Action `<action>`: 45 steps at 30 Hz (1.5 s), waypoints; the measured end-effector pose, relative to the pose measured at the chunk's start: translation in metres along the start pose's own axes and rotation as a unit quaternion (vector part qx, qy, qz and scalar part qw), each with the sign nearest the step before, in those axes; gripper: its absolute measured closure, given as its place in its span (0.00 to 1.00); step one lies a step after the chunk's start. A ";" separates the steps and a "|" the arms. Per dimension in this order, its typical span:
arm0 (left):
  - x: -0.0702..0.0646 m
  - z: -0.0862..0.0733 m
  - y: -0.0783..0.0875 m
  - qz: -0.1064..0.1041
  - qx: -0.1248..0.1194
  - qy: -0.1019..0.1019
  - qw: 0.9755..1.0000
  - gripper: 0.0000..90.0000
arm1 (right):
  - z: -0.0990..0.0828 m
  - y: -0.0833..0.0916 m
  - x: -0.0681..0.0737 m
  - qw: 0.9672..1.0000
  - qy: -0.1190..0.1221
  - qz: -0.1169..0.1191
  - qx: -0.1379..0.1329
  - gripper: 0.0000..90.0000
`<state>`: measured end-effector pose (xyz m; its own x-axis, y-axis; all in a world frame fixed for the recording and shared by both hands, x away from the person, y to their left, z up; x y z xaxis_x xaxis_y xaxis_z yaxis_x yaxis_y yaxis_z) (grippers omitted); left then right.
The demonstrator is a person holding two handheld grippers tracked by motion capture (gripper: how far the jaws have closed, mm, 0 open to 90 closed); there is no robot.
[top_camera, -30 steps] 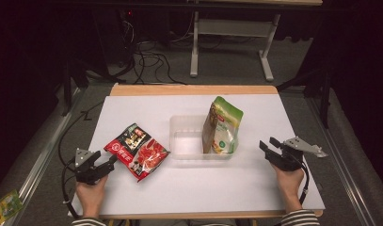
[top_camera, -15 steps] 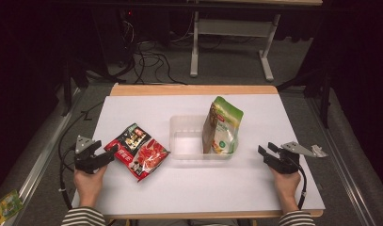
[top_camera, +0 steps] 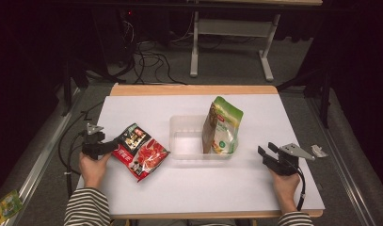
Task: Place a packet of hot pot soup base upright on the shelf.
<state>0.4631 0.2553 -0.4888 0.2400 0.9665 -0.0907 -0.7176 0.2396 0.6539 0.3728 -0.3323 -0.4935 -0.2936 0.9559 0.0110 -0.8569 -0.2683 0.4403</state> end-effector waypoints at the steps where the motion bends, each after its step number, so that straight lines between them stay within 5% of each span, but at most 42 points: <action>1: 0.000 -0.001 -0.002 -0.001 0.004 0.000 1.000 0.39 | 0.000 0.000 0.000 1.000 -0.003 -0.001 0.001 0.54; 8: 0.002 -0.006 -0.011 -0.024 0.032 0.009 0.999 0.41 | 0.000 0.000 -0.001 1.000 -0.003 -0.001 0.001 0.54; 15: -0.006 -0.009 -0.014 -0.071 0.038 0.005 0.997 0.60 | 0.000 -0.001 0.000 1.000 0.001 -0.001 0.006 0.54; 22: -0.007 -0.010 -0.015 -0.082 0.045 0.014 0.996 0.63 | 0.000 -0.001 0.001 1.000 0.003 -0.006 0.007 0.53; 29: -0.012 -0.012 -0.012 -0.095 0.056 -0.008 0.994 0.76 | -0.001 -0.001 0.001 1.000 0.003 -0.004 0.010 0.53; 33: -0.009 -0.012 -0.011 -0.108 0.060 -0.004 0.992 0.80 | 0.000 -0.001 0.001 1.000 0.003 -0.005 0.007 0.53; 45: -0.010 -0.011 0.000 -0.115 0.053 -0.022 0.992 0.96 | -0.001 -0.001 0.000 1.000 -0.004 -0.002 0.008 0.52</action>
<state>0.4532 0.2463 -0.4962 0.4201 0.8816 -0.2152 -0.5676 0.4403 0.6957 0.3734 -0.3322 -0.4943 -0.2863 0.9580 0.0157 -0.8517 -0.2620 0.4539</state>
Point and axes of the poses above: each handheld gripper's, and its own axes: y roughly backward along the jaws, z roughly out of its top, x roughly to its left, the point moved 4 cm from there along -y, roughly forward along the jaws, and after that the axes turned 3 degrees about y, right-handed, at the moved point
